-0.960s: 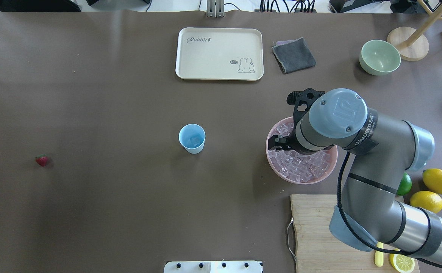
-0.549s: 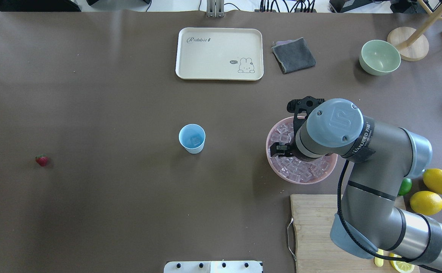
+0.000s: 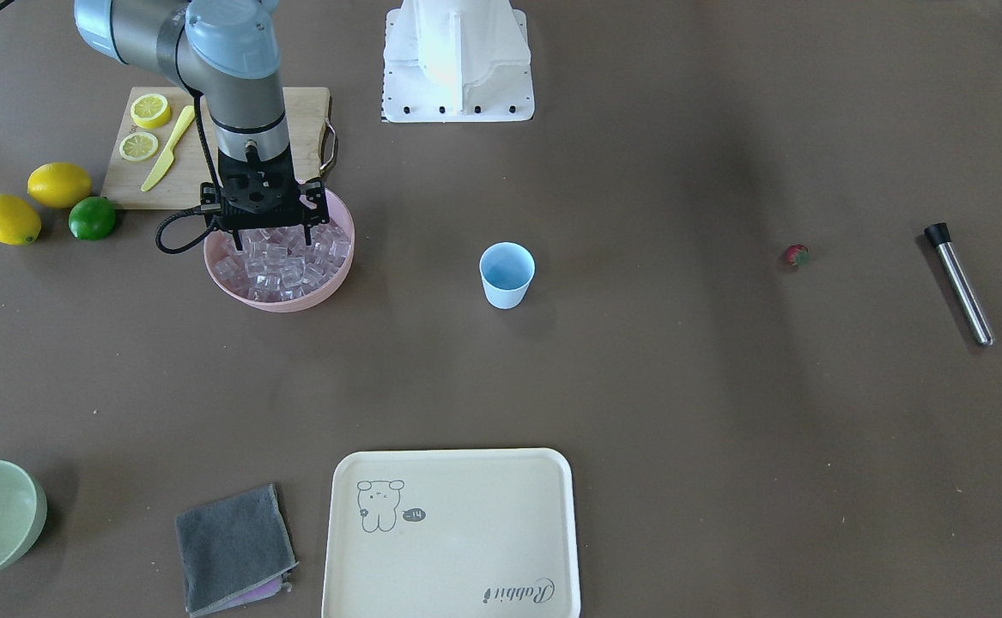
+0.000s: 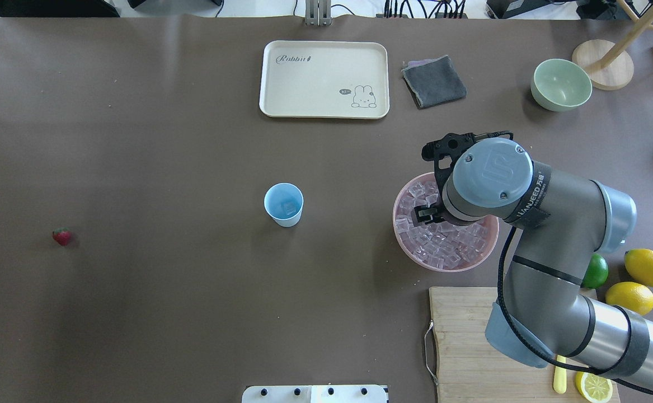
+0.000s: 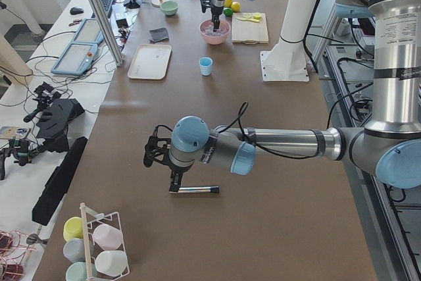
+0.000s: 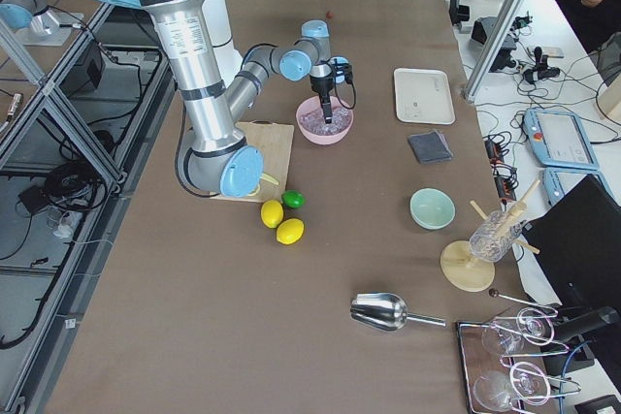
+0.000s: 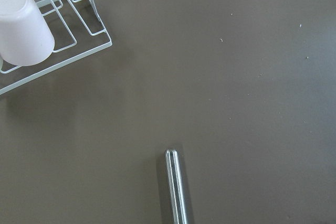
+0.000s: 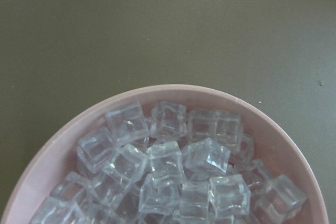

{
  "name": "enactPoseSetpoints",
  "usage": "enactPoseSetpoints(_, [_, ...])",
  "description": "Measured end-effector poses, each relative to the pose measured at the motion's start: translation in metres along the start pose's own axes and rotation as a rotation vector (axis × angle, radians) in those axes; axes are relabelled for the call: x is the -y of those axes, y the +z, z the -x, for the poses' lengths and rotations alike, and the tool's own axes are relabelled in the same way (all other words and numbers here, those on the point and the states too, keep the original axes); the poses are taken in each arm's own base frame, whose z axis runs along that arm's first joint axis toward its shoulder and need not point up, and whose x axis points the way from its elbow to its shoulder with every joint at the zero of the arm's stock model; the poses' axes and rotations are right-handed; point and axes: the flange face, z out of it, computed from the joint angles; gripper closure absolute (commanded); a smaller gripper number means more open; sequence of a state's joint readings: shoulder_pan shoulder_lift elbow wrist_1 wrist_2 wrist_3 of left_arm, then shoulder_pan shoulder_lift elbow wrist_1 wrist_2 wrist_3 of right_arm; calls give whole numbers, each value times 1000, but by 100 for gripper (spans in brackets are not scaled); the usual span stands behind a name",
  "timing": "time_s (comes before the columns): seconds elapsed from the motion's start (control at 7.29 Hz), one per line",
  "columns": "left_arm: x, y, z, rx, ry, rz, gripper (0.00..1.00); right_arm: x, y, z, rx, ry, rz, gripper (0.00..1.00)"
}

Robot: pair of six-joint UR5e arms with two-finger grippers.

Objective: Mash ice and strawberries in cup
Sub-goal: 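Dip the scoop into the ice cubes and lift another cube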

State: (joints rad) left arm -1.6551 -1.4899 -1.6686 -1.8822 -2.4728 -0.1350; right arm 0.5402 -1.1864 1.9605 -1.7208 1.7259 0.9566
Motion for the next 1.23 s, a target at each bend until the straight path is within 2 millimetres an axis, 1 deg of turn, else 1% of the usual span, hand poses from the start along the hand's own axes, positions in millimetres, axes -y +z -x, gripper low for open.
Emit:
enactPoseSetpoints(0.14, [0, 0, 0, 0, 0, 0, 1, 0, 0, 0, -3, -8, 1, 31])
enactPoseSetpoints(0.27, [-1, 0, 0, 0, 0, 0, 1, 0, 1, -1, -7, -12, 2, 49])
enactPoseSetpoints(0.55, [-1, 0, 0, -6, -2, 1, 1, 0, 3, -2, -17, -19, -2, 49])
enactPoseSetpoints(0.96, [-2, 1, 0, -16, -3, 5, 1, -2, 13, -1, -37, -40, 2, 49])
enactPoseSetpoints(1.23, [-2, 1, 1, -17, -4, 5, 1, 2, 11, -3, -46, -54, 1, 48])
